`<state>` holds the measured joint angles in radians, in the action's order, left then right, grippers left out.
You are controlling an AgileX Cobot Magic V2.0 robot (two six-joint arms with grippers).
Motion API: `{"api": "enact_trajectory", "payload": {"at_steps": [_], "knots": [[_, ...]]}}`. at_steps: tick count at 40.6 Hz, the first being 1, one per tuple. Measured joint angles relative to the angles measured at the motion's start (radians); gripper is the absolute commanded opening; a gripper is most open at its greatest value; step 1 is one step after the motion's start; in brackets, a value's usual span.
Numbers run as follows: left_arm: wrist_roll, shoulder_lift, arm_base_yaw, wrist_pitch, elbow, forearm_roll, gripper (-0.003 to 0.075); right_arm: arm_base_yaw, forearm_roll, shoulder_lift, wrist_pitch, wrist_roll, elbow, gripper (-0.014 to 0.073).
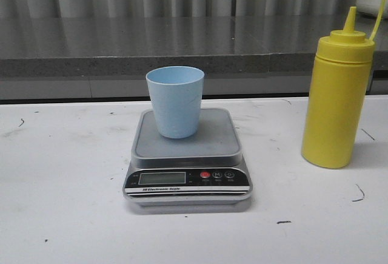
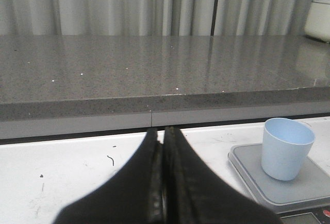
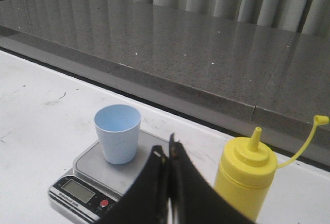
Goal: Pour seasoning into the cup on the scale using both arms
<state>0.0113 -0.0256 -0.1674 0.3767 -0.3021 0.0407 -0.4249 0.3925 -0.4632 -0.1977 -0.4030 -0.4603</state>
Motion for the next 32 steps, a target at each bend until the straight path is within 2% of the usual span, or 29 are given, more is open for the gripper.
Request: {"api": "enact_trajectory", "payload": {"at_steps": [11, 20, 32], "knots": [[0.0, 0.032, 0.108, -0.079, 0.144, 0.0, -0.002, 0.0, 0.0, 0.0, 0.0, 0.0, 0.0, -0.0111], [0.0, 0.032, 0.162, -0.217, 0.304, 0.0, -0.002, 0.0, 0.0, 0.0, 0.0, 0.0, 0.0, -0.0111], [0.0, 0.032, 0.162, -0.229, 0.307, 0.0, -0.002, 0.0, 0.0, 0.0, 0.0, 0.0, 0.0, -0.0111]]}}
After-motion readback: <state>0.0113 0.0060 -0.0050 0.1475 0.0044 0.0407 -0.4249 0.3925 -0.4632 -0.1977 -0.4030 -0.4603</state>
